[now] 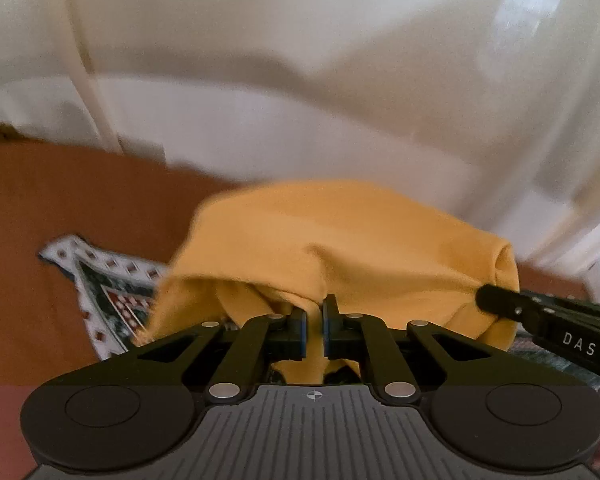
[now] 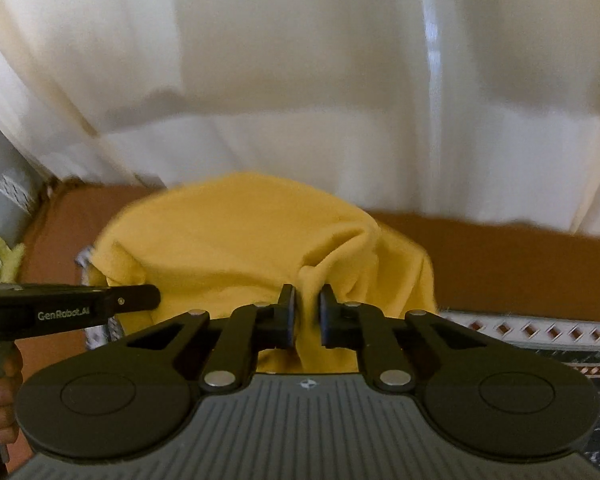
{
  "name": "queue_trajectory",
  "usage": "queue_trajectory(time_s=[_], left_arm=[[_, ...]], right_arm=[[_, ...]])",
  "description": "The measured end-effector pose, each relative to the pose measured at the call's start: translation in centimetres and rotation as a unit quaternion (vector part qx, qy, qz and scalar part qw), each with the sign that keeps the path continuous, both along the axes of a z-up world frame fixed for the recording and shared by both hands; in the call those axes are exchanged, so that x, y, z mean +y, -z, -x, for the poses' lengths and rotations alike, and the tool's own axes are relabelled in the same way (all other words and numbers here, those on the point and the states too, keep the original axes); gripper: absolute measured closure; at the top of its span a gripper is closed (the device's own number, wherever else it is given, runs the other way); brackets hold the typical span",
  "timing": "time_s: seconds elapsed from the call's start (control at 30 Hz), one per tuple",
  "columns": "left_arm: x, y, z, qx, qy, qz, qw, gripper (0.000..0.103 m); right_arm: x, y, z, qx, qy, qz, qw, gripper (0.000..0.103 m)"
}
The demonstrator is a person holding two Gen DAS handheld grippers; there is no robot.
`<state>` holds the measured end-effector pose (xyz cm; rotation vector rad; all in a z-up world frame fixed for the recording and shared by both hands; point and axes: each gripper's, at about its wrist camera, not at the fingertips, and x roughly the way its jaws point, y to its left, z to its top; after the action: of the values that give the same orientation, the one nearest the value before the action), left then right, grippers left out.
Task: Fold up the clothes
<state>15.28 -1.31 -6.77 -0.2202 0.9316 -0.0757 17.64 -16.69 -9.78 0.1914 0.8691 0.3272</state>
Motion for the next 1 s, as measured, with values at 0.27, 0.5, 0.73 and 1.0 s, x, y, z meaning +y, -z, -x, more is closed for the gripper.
queue_trajectory(time_s=[0.27,0.5,0.73,1.0], left_arm=[[-1.3,-12.9,8.3,-0.122,0.014,0.051,0.991,0.101],[-4.0,-19.7,18.4,-0.16,0.09,0.132,0.9742,0.101],[-8.9,-14.4,22.9,-0.056,0.188,0.178,0.9642,0.101],[-17.6,-1.0,18.5,0.087,0.259,0.135,0.9525,0.1]], right_arm=[[0.1,-13.1,6.4,-0.122,-0.013,-0.044,0.991,0.09],[0.4,-22.2,17.6,-0.187,-0.024,-0.079,0.979,0.09],[-1.7,-18.0,26.3,-0.108,0.016,-0.056,0.992,0.09],[-5.1,-1.4,30.0,0.095,0.12,-0.016,0.988,0.087]])
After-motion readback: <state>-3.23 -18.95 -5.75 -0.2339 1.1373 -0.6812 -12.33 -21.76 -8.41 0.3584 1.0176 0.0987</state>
